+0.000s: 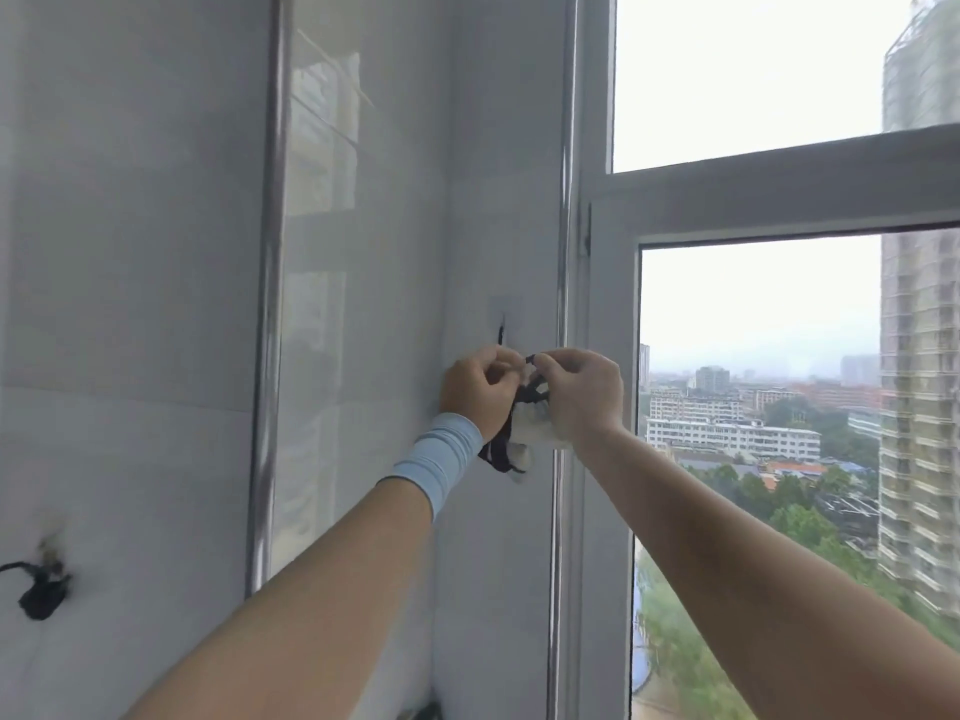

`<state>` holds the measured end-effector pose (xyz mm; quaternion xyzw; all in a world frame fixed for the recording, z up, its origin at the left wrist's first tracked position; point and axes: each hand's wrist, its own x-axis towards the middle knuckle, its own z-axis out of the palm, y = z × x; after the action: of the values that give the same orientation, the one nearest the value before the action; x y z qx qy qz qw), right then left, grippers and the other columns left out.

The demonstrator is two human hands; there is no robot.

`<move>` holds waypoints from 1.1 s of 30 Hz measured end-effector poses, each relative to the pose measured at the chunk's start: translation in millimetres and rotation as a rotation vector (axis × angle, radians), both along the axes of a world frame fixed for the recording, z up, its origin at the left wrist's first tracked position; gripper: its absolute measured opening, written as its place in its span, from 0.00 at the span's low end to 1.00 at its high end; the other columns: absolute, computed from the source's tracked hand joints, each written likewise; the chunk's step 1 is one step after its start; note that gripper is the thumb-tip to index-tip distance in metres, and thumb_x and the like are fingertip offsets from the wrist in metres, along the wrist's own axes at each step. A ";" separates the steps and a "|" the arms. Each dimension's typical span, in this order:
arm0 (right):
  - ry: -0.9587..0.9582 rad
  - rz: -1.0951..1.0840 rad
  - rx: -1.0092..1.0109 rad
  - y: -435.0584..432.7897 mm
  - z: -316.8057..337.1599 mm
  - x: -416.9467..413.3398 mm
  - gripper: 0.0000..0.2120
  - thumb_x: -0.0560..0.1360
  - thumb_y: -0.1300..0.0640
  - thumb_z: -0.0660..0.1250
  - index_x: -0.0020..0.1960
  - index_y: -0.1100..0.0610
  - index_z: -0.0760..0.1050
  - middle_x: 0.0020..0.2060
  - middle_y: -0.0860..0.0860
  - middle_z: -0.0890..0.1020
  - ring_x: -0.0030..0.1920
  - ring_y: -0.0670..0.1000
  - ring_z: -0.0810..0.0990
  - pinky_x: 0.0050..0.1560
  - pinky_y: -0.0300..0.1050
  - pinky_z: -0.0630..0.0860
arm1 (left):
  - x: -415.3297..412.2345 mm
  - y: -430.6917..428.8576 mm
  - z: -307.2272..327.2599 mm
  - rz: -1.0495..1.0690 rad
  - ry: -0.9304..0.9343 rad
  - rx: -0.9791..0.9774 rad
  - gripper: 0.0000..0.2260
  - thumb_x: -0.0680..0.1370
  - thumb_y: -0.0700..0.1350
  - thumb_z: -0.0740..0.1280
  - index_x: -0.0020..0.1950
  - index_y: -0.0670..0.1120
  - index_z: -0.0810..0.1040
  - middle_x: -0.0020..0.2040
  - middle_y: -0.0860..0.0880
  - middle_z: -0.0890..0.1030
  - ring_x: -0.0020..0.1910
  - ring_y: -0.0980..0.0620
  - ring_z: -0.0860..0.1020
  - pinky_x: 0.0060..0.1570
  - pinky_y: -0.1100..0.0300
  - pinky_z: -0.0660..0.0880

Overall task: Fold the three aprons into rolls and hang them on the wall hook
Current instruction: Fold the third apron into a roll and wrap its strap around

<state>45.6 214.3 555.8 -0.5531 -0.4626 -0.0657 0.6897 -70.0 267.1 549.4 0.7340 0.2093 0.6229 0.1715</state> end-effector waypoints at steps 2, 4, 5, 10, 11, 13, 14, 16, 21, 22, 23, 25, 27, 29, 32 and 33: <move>-0.022 -0.032 0.001 9.5 17.3 2.0 0.05 0.73 0.52 0.70 0.41 0.48 0.85 0.35 0.41 0.84 0.40 0.43 0.82 0.43 0.43 0.80 | -1.3 12.4 14.7 -0.012 0.019 -0.025 0.06 0.75 0.42 0.69 0.48 0.49 0.86 0.43 0.53 0.86 0.42 0.55 0.82 0.48 0.64 0.79; -0.041 -0.057 -0.006 21.2 31.8 3.1 0.05 0.74 0.52 0.70 0.42 0.48 0.84 0.36 0.40 0.83 0.41 0.42 0.81 0.43 0.42 0.79 | -1.8 24.6 27.2 -0.045 0.021 -0.060 0.06 0.74 0.44 0.72 0.49 0.49 0.86 0.46 0.52 0.86 0.45 0.55 0.83 0.48 0.66 0.79; -0.053 -0.066 -0.011 27.7 37.2 3.0 0.05 0.74 0.51 0.70 0.41 0.48 0.84 0.36 0.40 0.83 0.41 0.42 0.81 0.42 0.42 0.78 | -1.7 30.4 32.9 -0.052 0.019 -0.074 0.05 0.74 0.45 0.72 0.49 0.49 0.86 0.47 0.51 0.86 0.44 0.55 0.83 0.46 0.70 0.78; -0.068 -0.112 -0.029 60.0 62.2 0.4 0.06 0.73 0.51 0.69 0.41 0.49 0.83 0.36 0.41 0.82 0.37 0.42 0.80 0.34 0.39 0.75 | 8.5 64.5 62.7 0.032 -0.026 -0.108 0.05 0.75 0.45 0.71 0.49 0.50 0.86 0.47 0.51 0.86 0.44 0.55 0.83 0.44 0.69 0.78; -0.064 -0.115 -0.026 65.8 67.8 1.1 0.05 0.74 0.51 0.69 0.41 0.49 0.83 0.36 0.41 0.82 0.37 0.42 0.80 0.32 0.38 0.73 | 12.1 70.9 68.7 0.053 -0.023 -0.099 0.06 0.76 0.45 0.70 0.49 0.50 0.86 0.47 0.51 0.86 0.45 0.54 0.83 0.47 0.66 0.79; -0.058 -0.116 -0.022 77.4 76.7 4.7 0.05 0.74 0.53 0.69 0.40 0.49 0.82 0.37 0.42 0.83 0.36 0.44 0.80 0.32 0.39 0.74 | 19.7 82.0 76.9 0.090 -0.017 -0.086 0.07 0.76 0.44 0.68 0.49 0.50 0.86 0.49 0.52 0.85 0.47 0.54 0.82 0.50 0.63 0.79; -0.055 -0.122 -0.027 84.1 80.3 7.5 0.05 0.73 0.53 0.69 0.39 0.49 0.81 0.37 0.43 0.83 0.36 0.44 0.80 0.32 0.39 0.75 | 23.7 88.5 79.7 0.105 -0.012 -0.085 0.08 0.76 0.43 0.68 0.49 0.51 0.86 0.49 0.52 0.85 0.48 0.53 0.82 0.51 0.62 0.79; -0.076 -0.155 -0.081 93.6 84.2 12.2 0.06 0.73 0.54 0.70 0.37 0.50 0.81 0.36 0.45 0.83 0.36 0.45 0.80 0.31 0.38 0.73 | 29.0 98.2 80.8 0.126 0.016 -0.104 0.09 0.76 0.42 0.67 0.49 0.51 0.86 0.50 0.53 0.85 0.48 0.52 0.83 0.51 0.61 0.79; -0.166 -0.205 -0.177 103.4 79.6 18.5 0.11 0.73 0.54 0.69 0.32 0.53 0.81 0.29 0.48 0.81 0.30 0.49 0.79 0.25 0.36 0.66 | 31.2 113.8 67.6 0.106 0.058 -0.147 0.11 0.75 0.41 0.66 0.48 0.52 0.86 0.49 0.53 0.85 0.48 0.53 0.82 0.49 0.66 0.76; -0.170 -0.203 -0.187 102.8 75.5 19.3 0.13 0.73 0.55 0.68 0.29 0.54 0.79 0.26 0.48 0.78 0.27 0.48 0.76 0.23 0.35 0.63 | 30.8 114.2 64.2 0.096 0.054 -0.141 0.10 0.75 0.42 0.66 0.48 0.53 0.86 0.49 0.54 0.85 0.47 0.54 0.82 0.49 0.66 0.76; -0.172 -0.204 -0.198 101.6 71.3 20.4 0.16 0.72 0.57 0.68 0.26 0.54 0.76 0.23 0.48 0.76 0.25 0.48 0.73 0.22 0.35 0.61 | 30.5 113.9 61.4 0.087 0.049 -0.134 0.10 0.75 0.43 0.67 0.48 0.53 0.86 0.48 0.55 0.85 0.47 0.54 0.82 0.49 0.65 0.77; -0.184 -0.212 -0.239 97.8 63.7 21.1 0.19 0.71 0.60 0.67 0.23 0.54 0.72 0.19 0.47 0.71 0.22 0.48 0.68 0.20 0.35 0.59 | 29.2 113.3 56.5 0.066 0.057 -0.131 0.09 0.75 0.44 0.67 0.47 0.54 0.86 0.48 0.55 0.85 0.47 0.54 0.82 0.51 0.62 0.78; -0.219 -0.214 -0.286 91.3 59.4 18.8 0.21 0.72 0.60 0.66 0.21 0.54 0.68 0.18 0.46 0.66 0.22 0.48 0.65 0.20 0.36 0.57 | 27.8 111.6 53.7 0.037 0.081 -0.138 0.09 0.76 0.45 0.66 0.48 0.54 0.86 0.49 0.54 0.85 0.48 0.54 0.81 0.52 0.59 0.78; -0.318 -0.206 -0.316 83.0 55.6 14.4 0.23 0.76 0.55 0.64 0.23 0.52 0.67 0.20 0.46 0.68 0.26 0.50 0.68 0.23 0.40 0.59 | 25.5 109.4 52.3 0.041 0.115 -0.133 0.09 0.77 0.47 0.66 0.48 0.55 0.86 0.49 0.54 0.85 0.48 0.53 0.81 0.53 0.58 0.78; -0.585 -0.304 -0.266 72.0 41.8 8.6 0.17 0.80 0.48 0.59 0.35 0.53 0.75 0.36 0.50 0.76 0.38 0.53 0.73 0.35 0.43 0.66 | 20.4 107.0 50.6 0.090 0.180 -0.119 0.11 0.77 0.49 0.63 0.49 0.58 0.85 0.49 0.55 0.85 0.49 0.51 0.82 0.53 0.56 0.79; -0.659 -0.324 -0.244 70.7 35.2 9.0 0.16 0.80 0.47 0.58 0.42 0.55 0.77 0.42 0.51 0.76 0.42 0.53 0.73 0.39 0.44 0.68 | 19.1 107.3 48.9 0.085 0.203 -0.119 0.11 0.77 0.49 0.62 0.49 0.58 0.85 0.50 0.54 0.85 0.49 0.50 0.81 0.53 0.55 0.78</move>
<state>54.6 285.0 591.0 -0.6462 -0.5704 -0.2927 0.4139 -50.8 374.3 598.4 0.7722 0.2932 0.5386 0.1663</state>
